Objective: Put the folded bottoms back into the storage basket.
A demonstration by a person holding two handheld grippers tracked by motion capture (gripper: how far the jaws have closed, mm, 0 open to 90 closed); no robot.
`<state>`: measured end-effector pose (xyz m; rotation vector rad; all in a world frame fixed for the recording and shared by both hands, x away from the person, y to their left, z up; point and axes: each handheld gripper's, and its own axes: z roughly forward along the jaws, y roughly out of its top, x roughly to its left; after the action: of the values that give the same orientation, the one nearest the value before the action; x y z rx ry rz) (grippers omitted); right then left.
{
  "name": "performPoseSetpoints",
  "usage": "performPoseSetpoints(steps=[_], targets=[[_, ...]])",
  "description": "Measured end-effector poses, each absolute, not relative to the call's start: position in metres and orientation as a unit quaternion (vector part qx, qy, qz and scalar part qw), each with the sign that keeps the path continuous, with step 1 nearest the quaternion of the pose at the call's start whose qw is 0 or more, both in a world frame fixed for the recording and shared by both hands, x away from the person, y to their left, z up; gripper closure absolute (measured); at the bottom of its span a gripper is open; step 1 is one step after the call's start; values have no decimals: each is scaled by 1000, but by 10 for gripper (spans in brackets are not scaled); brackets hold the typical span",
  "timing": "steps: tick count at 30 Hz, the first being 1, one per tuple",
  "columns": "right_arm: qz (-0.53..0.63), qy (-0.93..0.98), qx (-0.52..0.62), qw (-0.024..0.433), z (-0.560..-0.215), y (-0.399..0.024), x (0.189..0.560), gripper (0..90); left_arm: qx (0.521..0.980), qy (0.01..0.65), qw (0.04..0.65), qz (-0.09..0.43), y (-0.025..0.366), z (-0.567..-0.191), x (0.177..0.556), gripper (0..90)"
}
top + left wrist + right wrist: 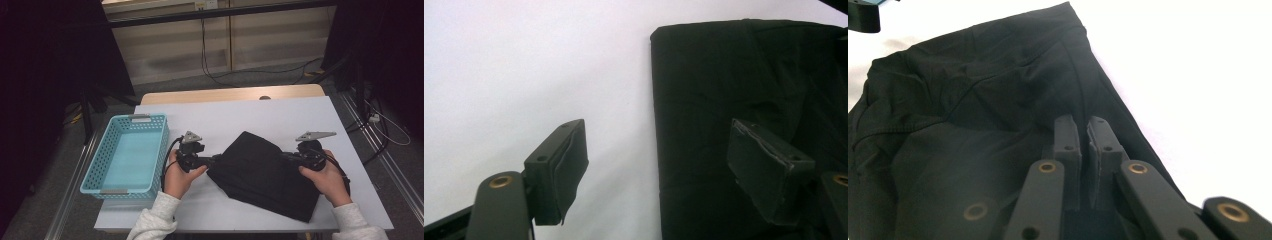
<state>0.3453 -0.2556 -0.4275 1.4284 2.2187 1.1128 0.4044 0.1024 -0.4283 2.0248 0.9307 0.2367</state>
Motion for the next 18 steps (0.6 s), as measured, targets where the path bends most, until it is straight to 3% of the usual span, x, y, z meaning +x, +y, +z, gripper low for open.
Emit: performPoseSetpoints(steps=[18], targets=[[390,762,496,143,-427,-269,332,850,820,368,429,90,102,-429,405,190]])
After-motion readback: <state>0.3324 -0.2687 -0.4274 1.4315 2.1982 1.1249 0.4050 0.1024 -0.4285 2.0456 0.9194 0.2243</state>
